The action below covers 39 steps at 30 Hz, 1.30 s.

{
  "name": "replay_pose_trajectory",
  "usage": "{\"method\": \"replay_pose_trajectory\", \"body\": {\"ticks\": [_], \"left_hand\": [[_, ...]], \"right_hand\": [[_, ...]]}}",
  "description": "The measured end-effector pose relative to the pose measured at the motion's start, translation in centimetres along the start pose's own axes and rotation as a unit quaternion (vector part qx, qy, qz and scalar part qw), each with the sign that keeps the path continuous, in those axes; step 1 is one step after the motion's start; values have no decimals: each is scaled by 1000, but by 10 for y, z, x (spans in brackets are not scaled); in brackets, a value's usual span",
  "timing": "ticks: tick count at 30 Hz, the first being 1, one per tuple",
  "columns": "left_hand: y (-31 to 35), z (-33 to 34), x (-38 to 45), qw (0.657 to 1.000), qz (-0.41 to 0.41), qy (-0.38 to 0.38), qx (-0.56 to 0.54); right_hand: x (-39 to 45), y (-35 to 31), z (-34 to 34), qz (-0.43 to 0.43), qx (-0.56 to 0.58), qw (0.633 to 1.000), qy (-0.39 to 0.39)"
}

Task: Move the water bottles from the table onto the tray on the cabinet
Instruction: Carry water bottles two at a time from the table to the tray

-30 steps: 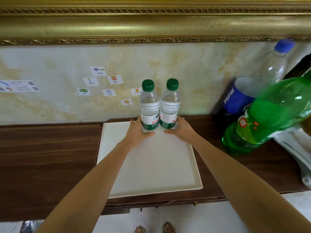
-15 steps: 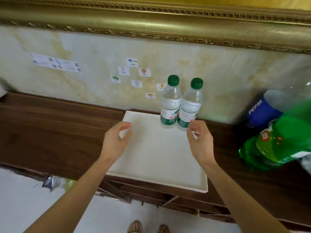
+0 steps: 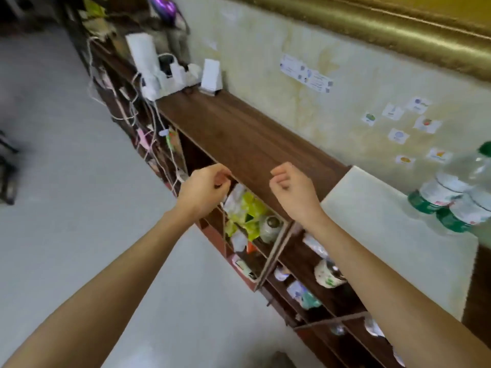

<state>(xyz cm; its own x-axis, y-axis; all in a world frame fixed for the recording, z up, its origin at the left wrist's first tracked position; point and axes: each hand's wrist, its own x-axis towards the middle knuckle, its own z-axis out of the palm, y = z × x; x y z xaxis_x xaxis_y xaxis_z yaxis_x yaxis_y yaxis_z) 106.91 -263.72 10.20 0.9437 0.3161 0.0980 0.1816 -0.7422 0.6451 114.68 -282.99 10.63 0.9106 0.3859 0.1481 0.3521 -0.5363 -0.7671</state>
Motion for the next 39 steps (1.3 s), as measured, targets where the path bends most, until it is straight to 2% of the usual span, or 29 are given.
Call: {"method": "replay_pose_trajectory", "body": {"ticks": [7, 12, 18, 24, 28, 33, 37, 39], "left_hand": [[-166, -181, -130, 978, -157, 136, 20], [-271, -301, -219, 939, -249, 238, 11], [-385, -396, -294, 883, -337, 328, -4], [-506, -482, -318, 834, -397, 383, 10], [-572, -546, -324, 805, -437, 401, 5], [-667, -620, -342, 768, -470, 435, -1], [-752, -673, -348, 758, -480, 441, -10], [-796, -701, -343, 763, -473, 441, -18]], "right_hand": [[-29, -180, 206, -137, 31, 980, -144], [-57, -308, 359, -193, 66, 953, -225], [-79, -429, 511, -259, 60, 911, -316], [-69, -530, 668, -297, 80, 871, -384], [-60, -609, 754, -315, 79, 839, -437], [-54, -697, 856, -346, 68, 812, -465], [-42, -747, 939, -364, 44, 804, -468], [-30, -770, 979, -356, 38, 814, -458]]}}
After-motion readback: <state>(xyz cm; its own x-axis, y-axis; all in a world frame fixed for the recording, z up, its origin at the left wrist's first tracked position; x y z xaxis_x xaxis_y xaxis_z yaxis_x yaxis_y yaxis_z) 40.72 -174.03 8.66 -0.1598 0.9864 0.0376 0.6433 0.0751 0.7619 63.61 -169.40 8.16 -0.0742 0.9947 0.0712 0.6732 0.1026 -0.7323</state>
